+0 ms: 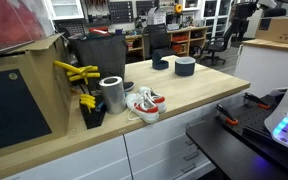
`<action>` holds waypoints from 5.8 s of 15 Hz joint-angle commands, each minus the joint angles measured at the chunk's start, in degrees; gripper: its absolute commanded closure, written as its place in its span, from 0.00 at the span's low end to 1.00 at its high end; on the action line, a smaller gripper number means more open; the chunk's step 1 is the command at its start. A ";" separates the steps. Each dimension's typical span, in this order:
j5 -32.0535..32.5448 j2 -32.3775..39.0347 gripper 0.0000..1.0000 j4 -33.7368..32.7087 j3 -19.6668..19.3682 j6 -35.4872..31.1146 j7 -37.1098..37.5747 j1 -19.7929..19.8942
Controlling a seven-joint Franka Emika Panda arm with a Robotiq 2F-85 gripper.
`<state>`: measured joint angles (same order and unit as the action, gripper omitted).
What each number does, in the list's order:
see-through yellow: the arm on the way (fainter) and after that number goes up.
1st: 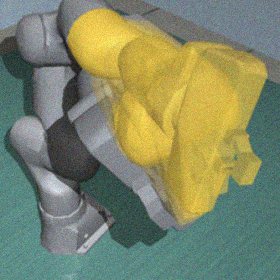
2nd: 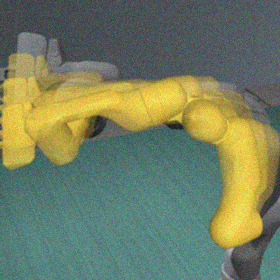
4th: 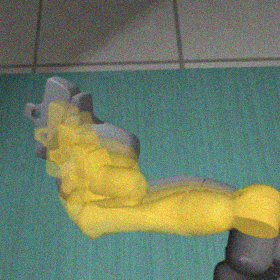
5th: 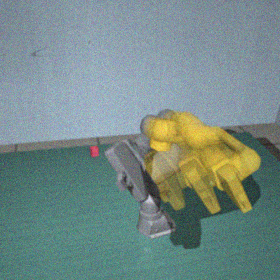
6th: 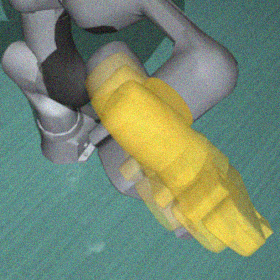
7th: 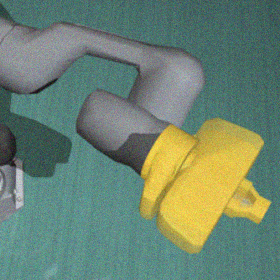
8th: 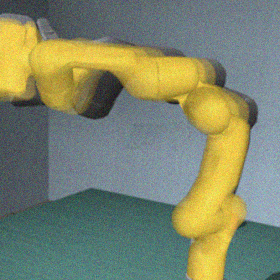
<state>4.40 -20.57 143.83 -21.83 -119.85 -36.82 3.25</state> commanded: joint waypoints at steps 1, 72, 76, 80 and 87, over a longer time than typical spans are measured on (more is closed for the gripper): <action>-0.76 0.25 0.00 -0.04 1.82 0.03 -0.59 1.87; -2.01 74.55 0.00 -79.28 27.90 -2.90 1.80 0.74; -1.44 78.73 0.00 -84.25 27.94 -1.07 0.19 -0.01; 0.02 82.07 0.00 -87.95 27.49 0.08 -1.54 -1.17; 2.91 87.50 0.26 -93.36 27.04 0.31 -4.57 -2.40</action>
<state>6.29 64.34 55.01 5.61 -122.03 -39.17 1.45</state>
